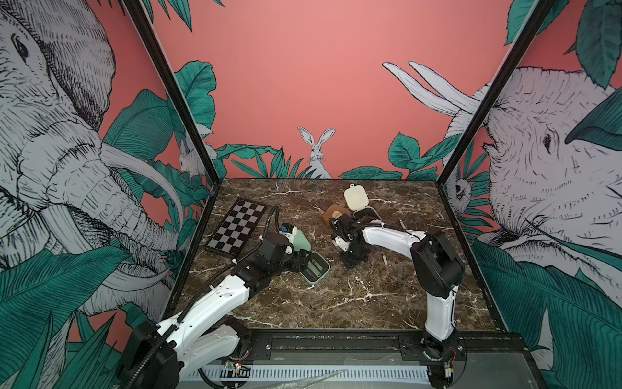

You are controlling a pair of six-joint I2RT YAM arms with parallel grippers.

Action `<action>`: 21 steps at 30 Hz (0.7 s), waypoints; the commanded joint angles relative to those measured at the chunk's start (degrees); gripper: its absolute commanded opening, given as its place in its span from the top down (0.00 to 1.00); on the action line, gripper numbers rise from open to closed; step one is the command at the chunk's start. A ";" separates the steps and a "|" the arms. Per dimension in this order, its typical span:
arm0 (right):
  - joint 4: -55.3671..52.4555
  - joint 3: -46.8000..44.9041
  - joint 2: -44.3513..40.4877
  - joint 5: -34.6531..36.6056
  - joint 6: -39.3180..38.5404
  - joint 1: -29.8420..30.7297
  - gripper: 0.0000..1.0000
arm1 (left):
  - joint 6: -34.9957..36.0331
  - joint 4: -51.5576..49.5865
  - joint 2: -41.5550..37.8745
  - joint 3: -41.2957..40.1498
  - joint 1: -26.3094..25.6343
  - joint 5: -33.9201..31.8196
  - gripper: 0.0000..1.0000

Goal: Organize nail clipper sets
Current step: Pick up the nail clipper from the center of the board.

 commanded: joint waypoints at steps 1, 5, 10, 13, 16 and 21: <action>-2.08 1.35 1.45 -0.43 -0.74 0.19 0.64 | -0.78 0.81 -0.20 0.02 0.48 0.81 0.30; -1.86 0.94 1.06 -1.38 -0.59 0.19 0.75 | -1.11 0.99 -0.30 -0.06 0.69 1.21 0.30; -1.32 0.31 -1.52 -3.99 0.95 0.08 0.89 | -1.52 1.80 -0.18 0.50 1.93 5.02 0.27; -0.60 0.68 -4.64 -6.30 3.18 -0.67 0.93 | -2.66 4.81 0.36 0.99 4.44 13.31 0.22; 1.82 2.31 -9.08 -13.85 6.26 -2.87 0.94 | -6.38 13.41 2.53 1.30 7.37 26.19 0.21; 13.83 6.18 -16.80 -29.57 18.06 -8.41 0.94 | -11.61 24.31 6.79 5.99 8.21 38.43 0.28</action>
